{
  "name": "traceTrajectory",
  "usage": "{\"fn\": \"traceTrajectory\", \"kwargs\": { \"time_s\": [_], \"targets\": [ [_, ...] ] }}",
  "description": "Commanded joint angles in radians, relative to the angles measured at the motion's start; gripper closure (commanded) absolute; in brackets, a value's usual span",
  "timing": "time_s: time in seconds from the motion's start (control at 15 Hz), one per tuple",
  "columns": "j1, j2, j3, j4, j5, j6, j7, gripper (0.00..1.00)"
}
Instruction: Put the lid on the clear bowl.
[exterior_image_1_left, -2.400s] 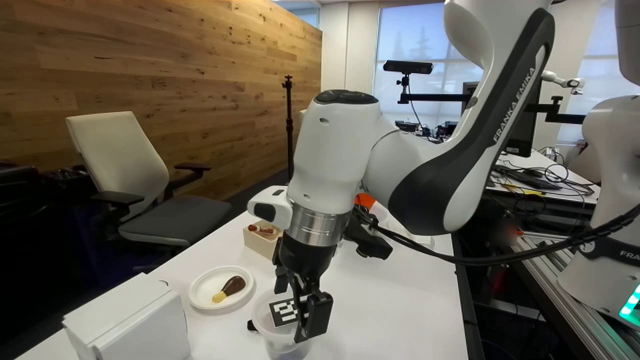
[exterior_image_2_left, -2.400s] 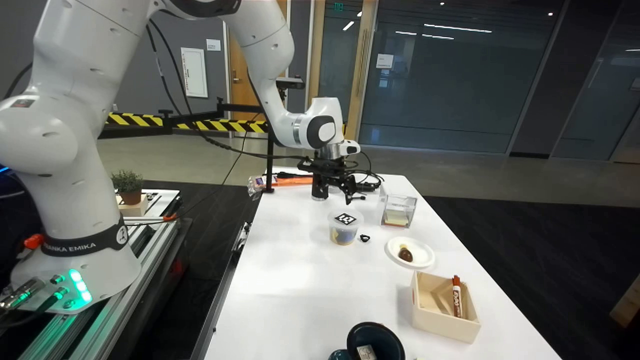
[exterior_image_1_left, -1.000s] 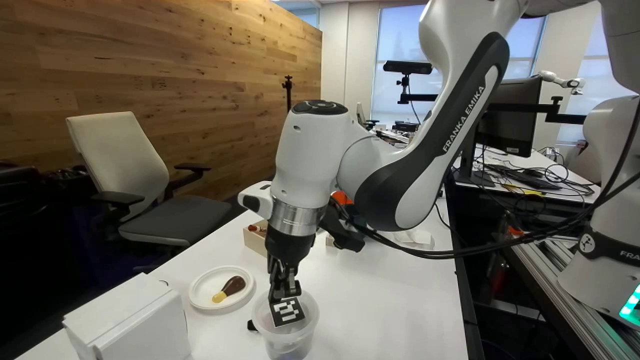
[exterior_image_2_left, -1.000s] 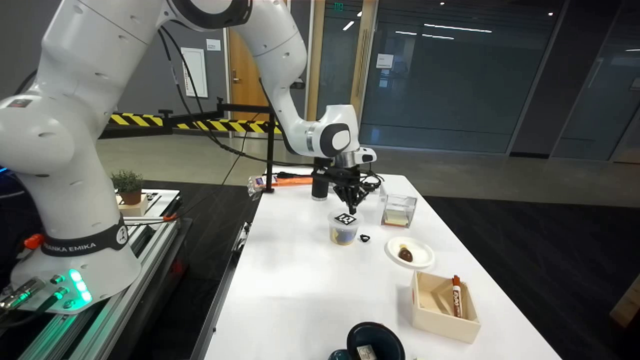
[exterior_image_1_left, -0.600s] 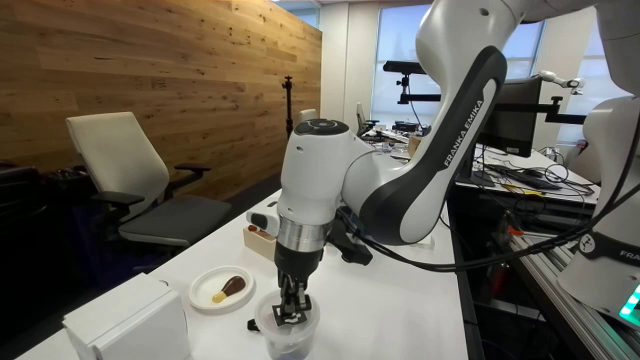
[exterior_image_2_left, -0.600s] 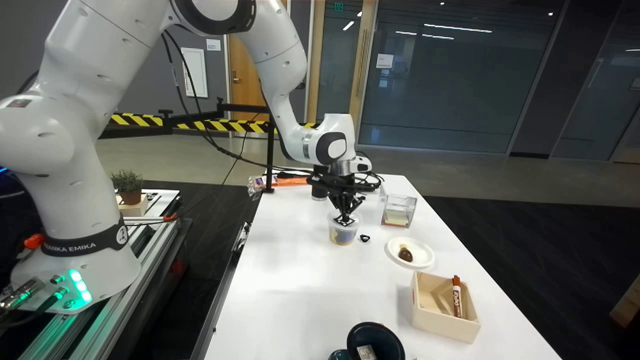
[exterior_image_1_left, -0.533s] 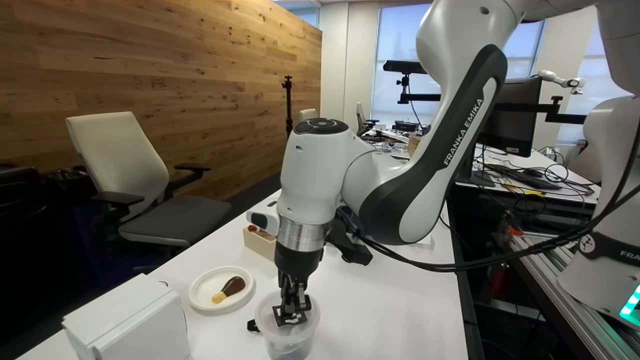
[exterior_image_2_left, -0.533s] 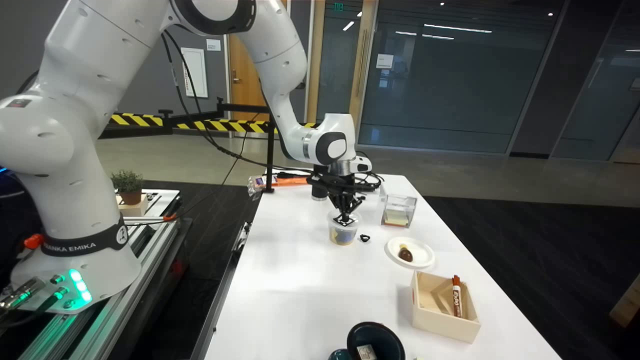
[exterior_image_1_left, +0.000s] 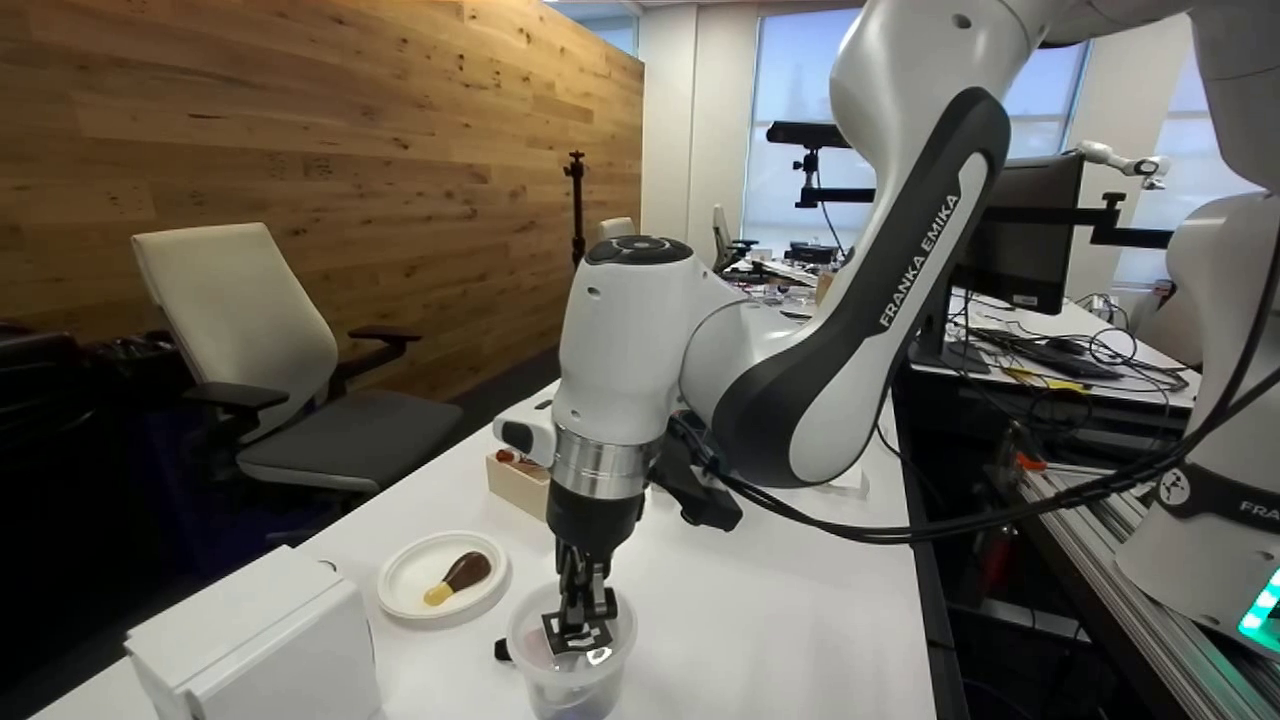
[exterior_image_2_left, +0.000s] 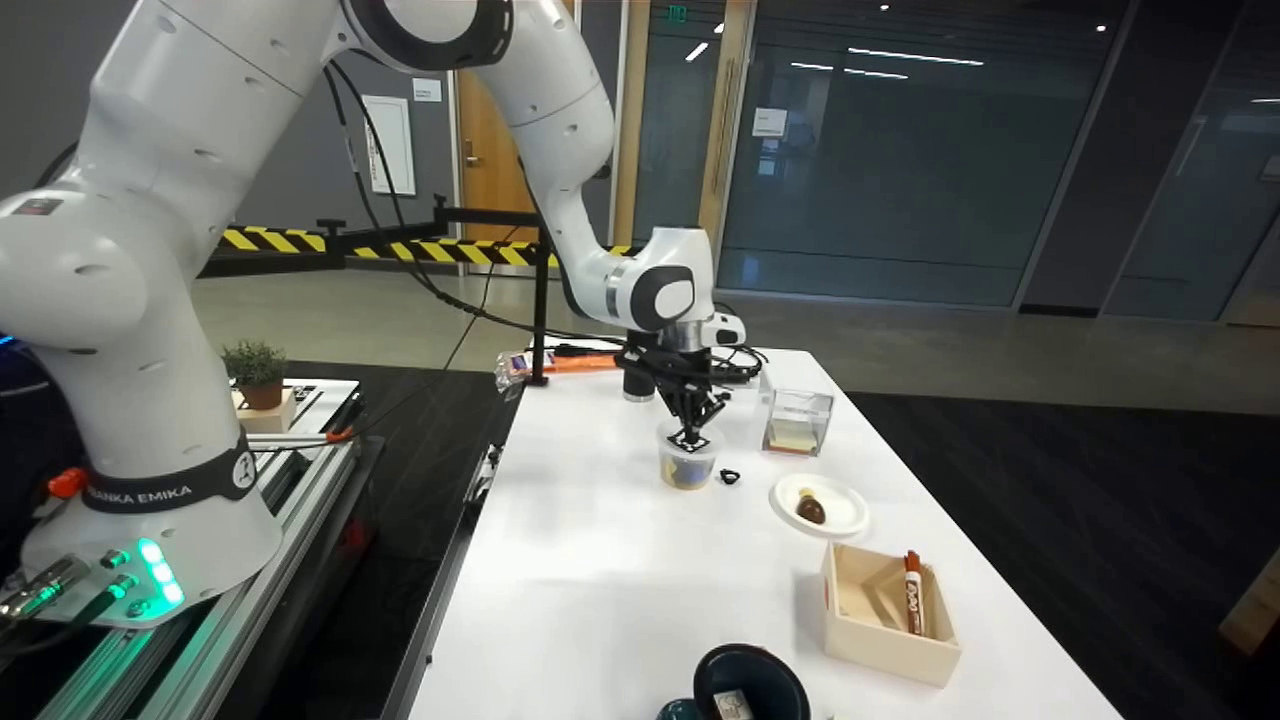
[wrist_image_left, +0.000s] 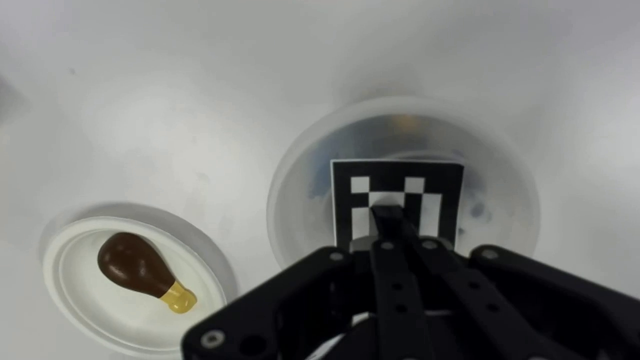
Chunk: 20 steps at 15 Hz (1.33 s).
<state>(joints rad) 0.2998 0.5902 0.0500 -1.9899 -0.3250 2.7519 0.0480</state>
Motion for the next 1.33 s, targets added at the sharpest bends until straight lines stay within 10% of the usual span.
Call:
{"fn": "traceTrajectory", "kwargs": {
  "time_s": [0.0,0.6,1.27],
  "targets": [
    [0.011,-0.055,0.003,-0.032,0.014,0.06,0.009,1.0],
    [0.017,-0.285,0.016,-0.205,0.047,0.016,0.104,1.0],
    [-0.178,-0.38,0.036,-0.184,0.247,0.004,-0.025,1.0]
  ]
}}
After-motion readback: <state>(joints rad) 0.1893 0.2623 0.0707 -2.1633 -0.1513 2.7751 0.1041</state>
